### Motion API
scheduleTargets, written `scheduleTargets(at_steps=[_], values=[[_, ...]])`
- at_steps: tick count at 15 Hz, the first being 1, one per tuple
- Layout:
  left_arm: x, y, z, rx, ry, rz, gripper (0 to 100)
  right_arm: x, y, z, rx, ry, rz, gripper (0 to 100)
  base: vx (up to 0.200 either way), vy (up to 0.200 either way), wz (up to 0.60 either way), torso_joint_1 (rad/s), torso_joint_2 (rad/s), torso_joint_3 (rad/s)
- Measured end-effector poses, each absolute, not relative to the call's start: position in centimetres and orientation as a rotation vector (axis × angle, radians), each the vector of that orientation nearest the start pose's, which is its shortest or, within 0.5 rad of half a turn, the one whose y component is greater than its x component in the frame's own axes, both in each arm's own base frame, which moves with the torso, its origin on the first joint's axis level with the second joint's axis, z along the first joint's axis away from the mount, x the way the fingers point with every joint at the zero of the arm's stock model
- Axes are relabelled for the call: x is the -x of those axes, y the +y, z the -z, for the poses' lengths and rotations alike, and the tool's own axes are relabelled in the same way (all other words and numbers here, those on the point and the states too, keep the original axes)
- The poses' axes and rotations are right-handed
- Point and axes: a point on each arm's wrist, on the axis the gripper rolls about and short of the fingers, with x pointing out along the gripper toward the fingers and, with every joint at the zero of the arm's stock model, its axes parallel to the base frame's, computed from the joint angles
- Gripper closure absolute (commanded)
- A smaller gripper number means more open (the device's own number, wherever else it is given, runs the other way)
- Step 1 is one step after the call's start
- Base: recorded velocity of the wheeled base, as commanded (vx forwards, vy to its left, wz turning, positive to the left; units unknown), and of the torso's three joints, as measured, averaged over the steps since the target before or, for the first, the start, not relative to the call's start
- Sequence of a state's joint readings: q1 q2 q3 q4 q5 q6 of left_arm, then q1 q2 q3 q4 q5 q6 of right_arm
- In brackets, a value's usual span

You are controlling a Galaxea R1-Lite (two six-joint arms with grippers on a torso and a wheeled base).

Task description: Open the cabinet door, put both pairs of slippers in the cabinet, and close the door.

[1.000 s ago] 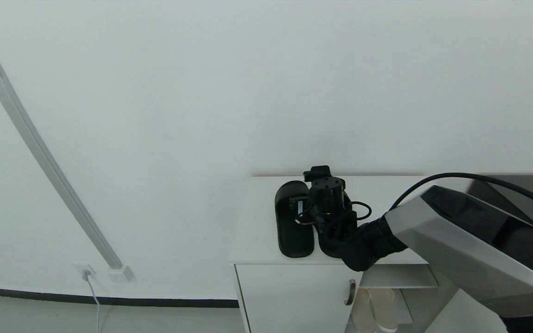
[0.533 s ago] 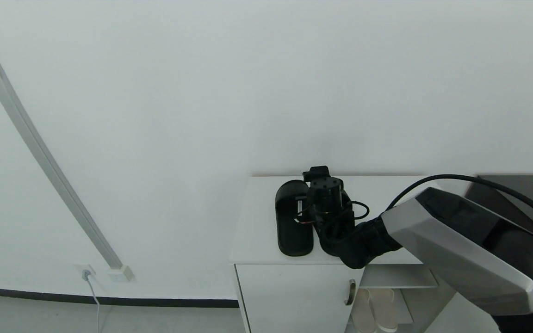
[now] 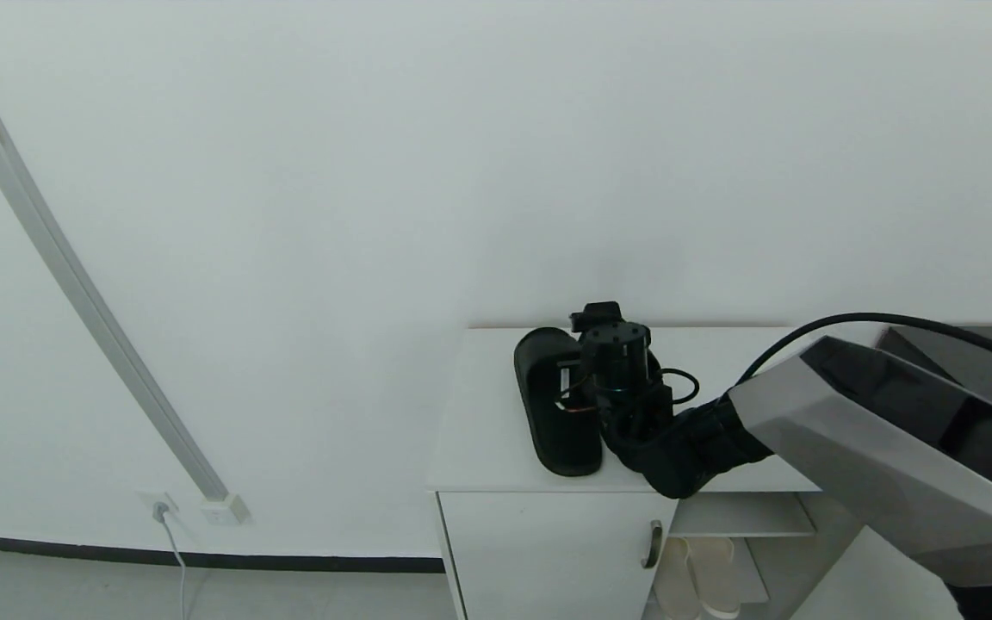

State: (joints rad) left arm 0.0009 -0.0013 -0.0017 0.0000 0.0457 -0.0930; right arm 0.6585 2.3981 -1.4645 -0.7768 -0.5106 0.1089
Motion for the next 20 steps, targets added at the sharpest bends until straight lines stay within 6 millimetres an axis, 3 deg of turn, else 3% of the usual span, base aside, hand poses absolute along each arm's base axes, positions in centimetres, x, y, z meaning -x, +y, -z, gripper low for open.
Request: scheduleTargets(at_steps=[4,8,11,13,17,20], values=[[2.3,0.1,-7.6,0.093,-0.005,-0.047,100,-35.1,26.2,-12.1,-0.016,0.161,-0.243,100,0.000,0.000,0.00,0.000,0.00,0.000],[2.3,0.1,-7.6,0.093,-0.005,-0.047,100,-28.3,22.5,-13.8,0.013,0.225,-0.360,100,0.000,0.000,0.00,0.000,0.00,0.000],[2.3,0.1,-7.6,0.092,-0.005,-0.047,100,-23.7,21.6,-15.1,0.023,0.227,-0.451,100,0.000,0.000,0.00,0.000,0.00,0.000],[2.3,0.1,-7.6,0.093,-0.005,-0.046,100,-22.4,21.4,-15.7,0.019,0.214,-0.478,100,0.000,0.000,0.00,0.000,0.00,0.000],[2.3,0.1,-7.6,0.092,-0.005,-0.047,100,-21.6,21.1,-15.8,0.019,0.213,-0.487,100,0.000,0.000,0.00,0.000,0.00,0.000],[2.3,0.1,-7.6,0.092,-0.005,-0.046,100,-21.4,21.1,-15.8,0.021,0.214,-0.488,100,-0.200,0.000,0.00,0.007,0.00,0.002]])
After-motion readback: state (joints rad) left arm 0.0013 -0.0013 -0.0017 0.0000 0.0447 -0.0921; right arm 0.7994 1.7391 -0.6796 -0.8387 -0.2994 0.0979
